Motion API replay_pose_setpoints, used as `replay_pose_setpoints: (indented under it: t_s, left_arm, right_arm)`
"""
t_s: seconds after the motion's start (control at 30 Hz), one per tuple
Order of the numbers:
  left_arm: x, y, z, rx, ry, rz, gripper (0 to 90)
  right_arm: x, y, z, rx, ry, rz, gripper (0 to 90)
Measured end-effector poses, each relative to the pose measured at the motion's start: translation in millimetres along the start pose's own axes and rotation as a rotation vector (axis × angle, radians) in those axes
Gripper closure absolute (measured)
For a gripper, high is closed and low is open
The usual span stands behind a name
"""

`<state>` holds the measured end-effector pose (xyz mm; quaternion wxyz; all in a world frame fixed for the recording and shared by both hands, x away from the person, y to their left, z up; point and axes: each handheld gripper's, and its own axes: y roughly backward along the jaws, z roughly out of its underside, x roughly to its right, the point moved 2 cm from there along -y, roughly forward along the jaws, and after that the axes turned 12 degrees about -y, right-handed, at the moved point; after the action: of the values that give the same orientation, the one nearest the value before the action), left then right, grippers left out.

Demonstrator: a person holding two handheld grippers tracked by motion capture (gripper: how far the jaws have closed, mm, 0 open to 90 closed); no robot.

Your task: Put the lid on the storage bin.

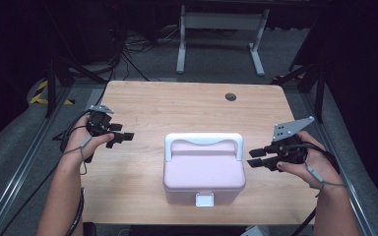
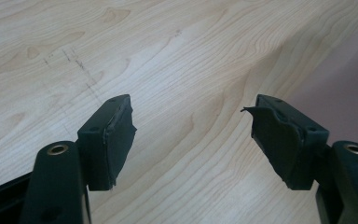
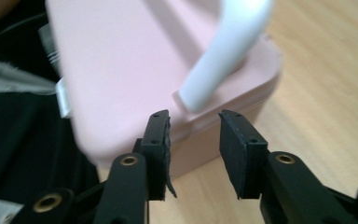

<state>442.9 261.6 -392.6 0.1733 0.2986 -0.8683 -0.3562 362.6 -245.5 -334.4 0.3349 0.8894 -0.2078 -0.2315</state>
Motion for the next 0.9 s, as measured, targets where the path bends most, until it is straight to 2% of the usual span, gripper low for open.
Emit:
replay_pose_setpoints:
  t_s: [0.1,0.13,0.2,0.27,0.4,0.47,0.53,0.7,0.8,0.9]
  left_arm:
    - [-1.6,2.7,3.1,0.000,-0.001,-0.013,30.2]
    - [-1.4,3.4,4.6,0.002,0.009,-0.012,30.2]
    - [-1.9,4.9,7.8,0.001,0.024,-0.019,30.2]
    - [-3.2,6.6,10.6,-0.008,0.019,-0.021,30.1]
    - [-3.9,6.5,15.2,-0.009,0.036,-0.032,29.9]
    - [-4.9,6.4,17.5,-0.017,0.038,-0.033,29.7]
    - [-5.3,6.0,18.6,-0.012,0.045,-0.031,29.5]
    - [-10.1,3.2,24.2,-0.045,0.038,-0.040,29.4]
    - [-12.2,-0.6,26.2,-0.045,0.040,-0.043,29.4]
    - [-13.3,-4.1,26.9,-0.041,0.030,-0.041,29.0]
  right_arm:
    - [11.4,3.9,-3.6,0.068,-0.014,0.053,58.1]
    - [11.4,3.9,-3.6,0.068,-0.014,0.053,58.1]
    - [19.8,5.7,-4.5,0.099,-0.024,0.089,54.1]
    - [28.0,7.0,-4.8,0.121,-0.049,0.115,52.1]
    - [45.0,8.2,-4.5,0.156,-0.085,0.185,45.7]
    - [52.4,9.0,-4.1,0.171,-0.087,0.215,42.4]
    - [56.1,9.2,-3.7,0.179,-0.086,0.229,41.5]
    - [75.8,6.1,2.8,0.194,-0.148,0.266,36.8]
    - [84.1,3.9,5.5,0.212,-0.170,0.278,35.6]
    - [96.7,-2.5,11.1,0.218,-0.211,0.278,33.6]
